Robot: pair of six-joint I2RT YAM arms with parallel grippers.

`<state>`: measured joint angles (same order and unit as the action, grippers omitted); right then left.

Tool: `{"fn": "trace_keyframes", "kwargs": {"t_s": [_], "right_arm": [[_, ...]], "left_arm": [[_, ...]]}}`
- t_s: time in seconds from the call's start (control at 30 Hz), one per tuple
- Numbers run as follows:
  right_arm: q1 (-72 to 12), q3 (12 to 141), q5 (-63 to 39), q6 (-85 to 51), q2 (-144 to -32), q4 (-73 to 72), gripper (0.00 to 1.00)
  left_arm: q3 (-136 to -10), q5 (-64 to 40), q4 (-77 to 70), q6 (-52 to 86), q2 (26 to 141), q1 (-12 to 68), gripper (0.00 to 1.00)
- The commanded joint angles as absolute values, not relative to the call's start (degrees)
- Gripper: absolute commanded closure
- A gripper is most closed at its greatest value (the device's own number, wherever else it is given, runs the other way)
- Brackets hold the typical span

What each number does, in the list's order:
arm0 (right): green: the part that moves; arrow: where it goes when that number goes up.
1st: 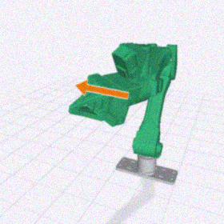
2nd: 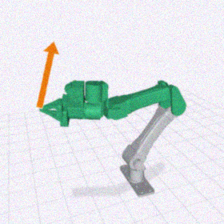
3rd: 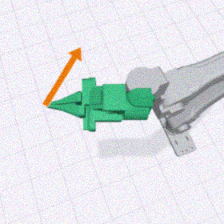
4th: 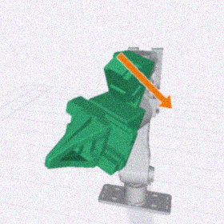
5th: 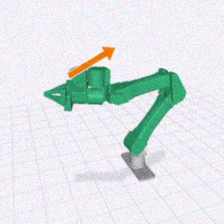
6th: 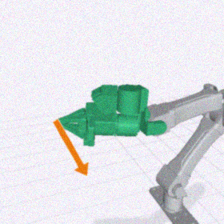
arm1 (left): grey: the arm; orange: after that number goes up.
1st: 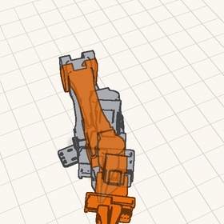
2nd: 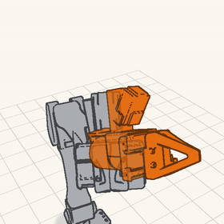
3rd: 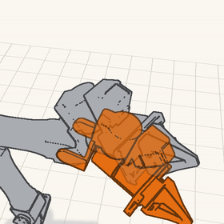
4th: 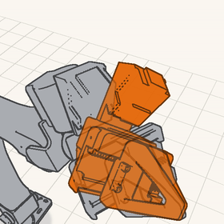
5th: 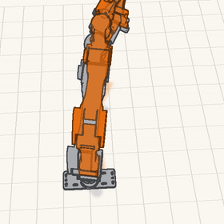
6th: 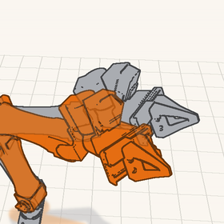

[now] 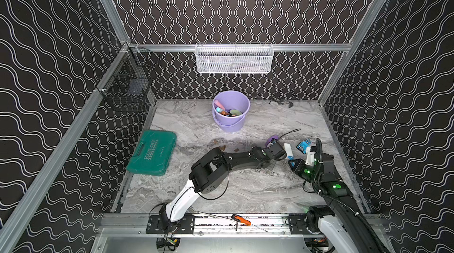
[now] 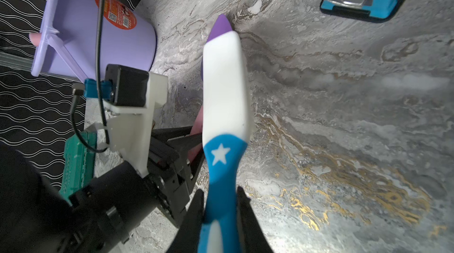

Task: Brush the soil off the hand trowel and place it into the bucket
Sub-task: Pick up the hand trowel from the center of the board, then brush off the soil from the hand trowel.

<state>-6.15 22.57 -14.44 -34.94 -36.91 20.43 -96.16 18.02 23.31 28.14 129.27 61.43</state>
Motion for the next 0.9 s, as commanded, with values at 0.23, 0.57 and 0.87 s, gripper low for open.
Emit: {"fn": "trace_keyframes", "kwargs": {"t_s": [0.23, 0.57, 0.87], "right_arm": [[-6.2, 25.1, -21.7, -34.0, -36.3, 17.7, 1.00], [-6.7, 26.9, -39.4, -37.0, -33.2, 7.0, 1.00], [-18.2, 36.8, -36.2, -31.7, -43.4, 15.2, 1.00]], "left_arm": [[-87.9, 18.7, 31.5, 23.6, 114.2, 59.0, 1.00], [-71.9, 18.1, 51.4, 21.2, 87.8, 57.0, 1.00], [-66.9, 15.6, 60.2, 20.0, 77.2, 54.9, 1.00]]}}
